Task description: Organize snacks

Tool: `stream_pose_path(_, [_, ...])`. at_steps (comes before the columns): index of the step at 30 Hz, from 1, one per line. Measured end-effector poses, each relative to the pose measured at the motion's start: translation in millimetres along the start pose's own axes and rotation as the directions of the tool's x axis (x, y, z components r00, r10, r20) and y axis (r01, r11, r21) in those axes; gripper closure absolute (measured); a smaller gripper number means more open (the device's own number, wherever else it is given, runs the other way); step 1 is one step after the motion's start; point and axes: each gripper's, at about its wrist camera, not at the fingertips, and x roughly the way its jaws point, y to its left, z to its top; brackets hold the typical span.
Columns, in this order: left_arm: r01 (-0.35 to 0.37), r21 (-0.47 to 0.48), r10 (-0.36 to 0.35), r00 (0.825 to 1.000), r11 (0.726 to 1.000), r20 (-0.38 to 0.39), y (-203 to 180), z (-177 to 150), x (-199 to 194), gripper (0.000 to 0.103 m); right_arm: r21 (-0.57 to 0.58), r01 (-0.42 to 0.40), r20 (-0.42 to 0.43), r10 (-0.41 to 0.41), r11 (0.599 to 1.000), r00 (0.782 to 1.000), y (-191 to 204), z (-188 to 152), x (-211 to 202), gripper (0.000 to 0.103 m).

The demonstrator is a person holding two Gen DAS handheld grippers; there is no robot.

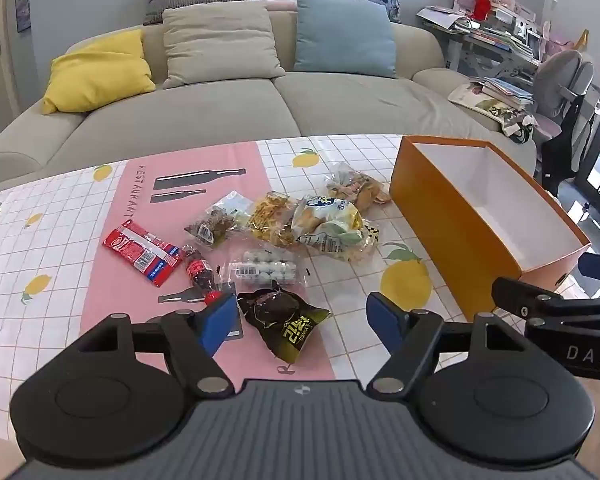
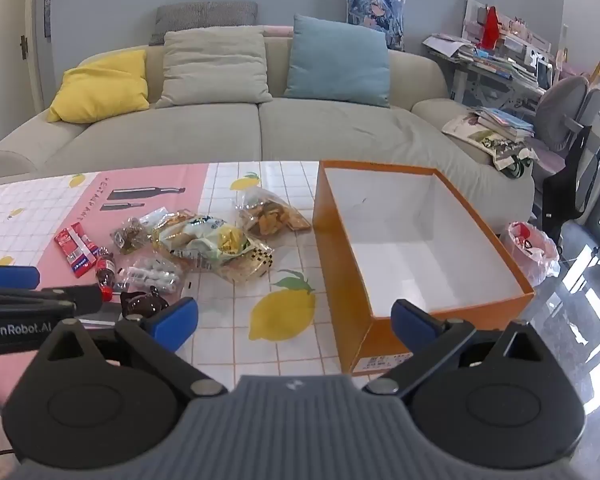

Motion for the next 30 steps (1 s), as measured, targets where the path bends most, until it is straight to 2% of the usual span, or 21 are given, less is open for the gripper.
stream_pose_path(4, [0.009, -0.015, -0.009, 1.0, 1.0, 0.006, 1, 0, 0, 0.016, 0.005, 0.005, 0.009, -0.005, 1.0, 1.0, 1, 1, -3, 0.003])
stream_pose_path(6, [0.018, -0.029, -0.018, 1.0, 0.999, 0.017, 4, -2, -4, 0.016, 0.017, -0.001, -0.029, 0.001, 1.0, 1.0, 0, -2, 8, 0.003])
stream_pose_path(8, [0.019, -0.038, -0.019, 1.0, 0.999, 0.015, 4, -2, -4, 0.016, 0.025, -0.008, -0.02, 0.008, 1.0, 1.0, -4, -2, 6, 0.003])
stream_pose_path(30, [0.02, -0.031, -0.019, 1.0, 0.999, 0.018, 2, -3, -3, 0.016, 0.036, -0.002, -0.046, 0.003, 0.999, 0.999, -3, -1, 3, 0.003])
